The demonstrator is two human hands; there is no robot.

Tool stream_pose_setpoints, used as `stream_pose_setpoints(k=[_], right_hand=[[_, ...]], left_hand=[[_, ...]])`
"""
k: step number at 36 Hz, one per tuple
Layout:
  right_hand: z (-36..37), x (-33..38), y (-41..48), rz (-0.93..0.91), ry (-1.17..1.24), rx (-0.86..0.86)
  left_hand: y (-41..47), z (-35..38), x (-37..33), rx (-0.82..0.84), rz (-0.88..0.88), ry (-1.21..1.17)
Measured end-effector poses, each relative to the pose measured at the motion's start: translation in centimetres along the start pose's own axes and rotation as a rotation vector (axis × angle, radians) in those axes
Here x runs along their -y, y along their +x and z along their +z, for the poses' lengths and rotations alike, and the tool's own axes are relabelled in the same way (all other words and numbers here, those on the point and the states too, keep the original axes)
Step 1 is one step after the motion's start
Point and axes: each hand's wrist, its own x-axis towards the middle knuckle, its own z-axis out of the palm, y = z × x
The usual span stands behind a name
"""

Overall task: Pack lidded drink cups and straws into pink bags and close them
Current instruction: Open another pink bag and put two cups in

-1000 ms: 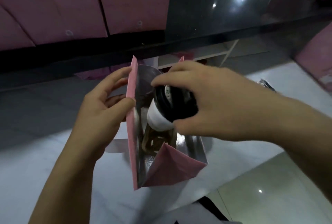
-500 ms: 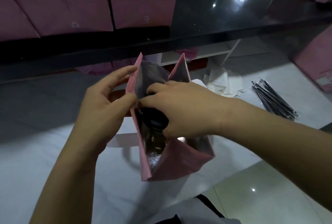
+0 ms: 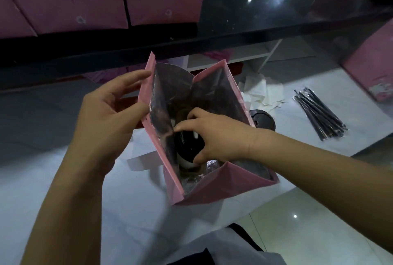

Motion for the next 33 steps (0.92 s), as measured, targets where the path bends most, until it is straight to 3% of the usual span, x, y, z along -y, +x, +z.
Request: stream_pose_setpoints(k=[9, 23, 33], right_hand=[[0.4, -0.4, -0.7, -0.017, -0.004, 0.039], [0.9, 0.0, -0.2, -0.081, -0.247, 0.032], [0.3, -0.6, -1.8, -0.106, -0.234, 0.075]], left_hand=[[0.0, 0.0, -0.2, -0.009, 0.019, 0.013], [-0.4, 0.6, -0.8, 0.01, 0.004, 0.038], [-0.5, 0.7, -1.0, 0.013, 0.015, 0.066]])
